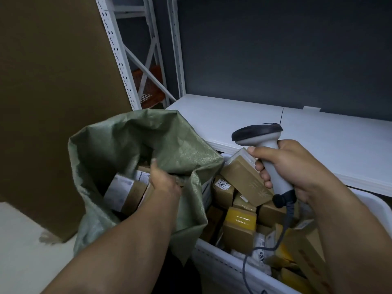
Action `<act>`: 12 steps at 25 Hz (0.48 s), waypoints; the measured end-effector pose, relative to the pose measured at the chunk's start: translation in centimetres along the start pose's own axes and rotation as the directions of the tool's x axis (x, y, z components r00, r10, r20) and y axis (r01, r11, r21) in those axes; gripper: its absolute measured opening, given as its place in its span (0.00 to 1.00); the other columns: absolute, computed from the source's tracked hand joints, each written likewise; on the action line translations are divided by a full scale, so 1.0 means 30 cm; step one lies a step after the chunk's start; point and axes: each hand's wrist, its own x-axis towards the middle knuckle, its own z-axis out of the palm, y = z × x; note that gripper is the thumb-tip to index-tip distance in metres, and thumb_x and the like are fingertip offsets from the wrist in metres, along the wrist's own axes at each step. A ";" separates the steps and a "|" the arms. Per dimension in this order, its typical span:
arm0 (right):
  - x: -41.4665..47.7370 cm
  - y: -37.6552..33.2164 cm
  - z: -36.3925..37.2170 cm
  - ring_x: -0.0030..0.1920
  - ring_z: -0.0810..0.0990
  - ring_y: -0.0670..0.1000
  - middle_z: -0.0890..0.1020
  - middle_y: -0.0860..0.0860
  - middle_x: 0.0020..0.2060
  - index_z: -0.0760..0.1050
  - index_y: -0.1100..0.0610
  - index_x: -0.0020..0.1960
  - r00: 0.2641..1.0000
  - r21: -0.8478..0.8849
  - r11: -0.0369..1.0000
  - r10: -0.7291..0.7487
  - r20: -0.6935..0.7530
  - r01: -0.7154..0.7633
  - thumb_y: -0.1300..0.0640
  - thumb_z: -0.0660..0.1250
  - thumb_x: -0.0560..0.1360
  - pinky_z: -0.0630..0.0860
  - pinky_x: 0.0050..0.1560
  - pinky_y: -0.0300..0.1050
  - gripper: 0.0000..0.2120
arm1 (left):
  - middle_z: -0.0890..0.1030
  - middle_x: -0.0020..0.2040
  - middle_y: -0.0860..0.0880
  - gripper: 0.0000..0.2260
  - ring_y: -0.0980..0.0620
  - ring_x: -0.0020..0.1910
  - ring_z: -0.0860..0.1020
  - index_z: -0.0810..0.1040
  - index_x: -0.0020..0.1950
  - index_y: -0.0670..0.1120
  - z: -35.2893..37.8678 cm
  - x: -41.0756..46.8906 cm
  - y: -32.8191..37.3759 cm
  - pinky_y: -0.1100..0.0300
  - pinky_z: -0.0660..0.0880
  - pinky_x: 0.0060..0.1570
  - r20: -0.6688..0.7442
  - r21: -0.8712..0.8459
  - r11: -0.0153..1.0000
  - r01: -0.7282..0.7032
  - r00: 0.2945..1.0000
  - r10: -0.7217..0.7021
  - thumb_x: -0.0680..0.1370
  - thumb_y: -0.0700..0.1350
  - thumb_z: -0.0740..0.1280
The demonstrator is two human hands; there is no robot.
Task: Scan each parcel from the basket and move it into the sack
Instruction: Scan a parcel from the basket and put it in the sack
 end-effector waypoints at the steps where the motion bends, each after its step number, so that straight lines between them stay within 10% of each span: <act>1: 0.002 0.004 0.000 0.26 0.73 0.51 0.78 0.57 0.31 0.77 0.62 0.43 1.000 -0.001 1.000 0.006 -0.003 -0.006 0.55 0.73 0.77 0.73 0.28 0.44 0.11 | 0.82 0.64 0.42 0.27 0.41 0.61 0.81 0.78 0.68 0.46 -0.002 -0.003 -0.011 0.42 0.73 0.68 0.010 0.088 0.995 0.045 0.999 -0.046 0.75 0.61 0.69; 6: 0.003 0.022 -0.007 0.26 0.73 0.51 0.77 0.56 0.31 0.77 0.62 0.42 0.999 -0.005 0.999 0.033 -0.009 -0.033 0.56 0.73 0.77 0.72 0.27 0.44 0.11 | 0.85 0.53 0.43 0.19 0.42 0.52 0.84 0.81 0.61 0.43 0.043 -0.094 -0.021 0.53 0.81 0.47 0.008 0.234 0.969 0.082 0.996 -0.086 0.75 0.52 0.72; 12: 0.020 0.068 -0.039 0.27 0.73 0.51 0.77 0.55 0.30 0.78 0.62 0.43 0.996 -0.020 0.997 0.077 -0.045 -0.078 0.56 0.73 0.77 0.71 0.27 0.43 0.10 | 0.79 0.58 0.43 0.15 0.49 0.55 0.79 0.72 0.66 0.45 0.137 -0.178 -0.110 0.52 0.78 0.59 0.214 0.368 0.912 -0.180 0.971 0.105 0.81 0.36 0.66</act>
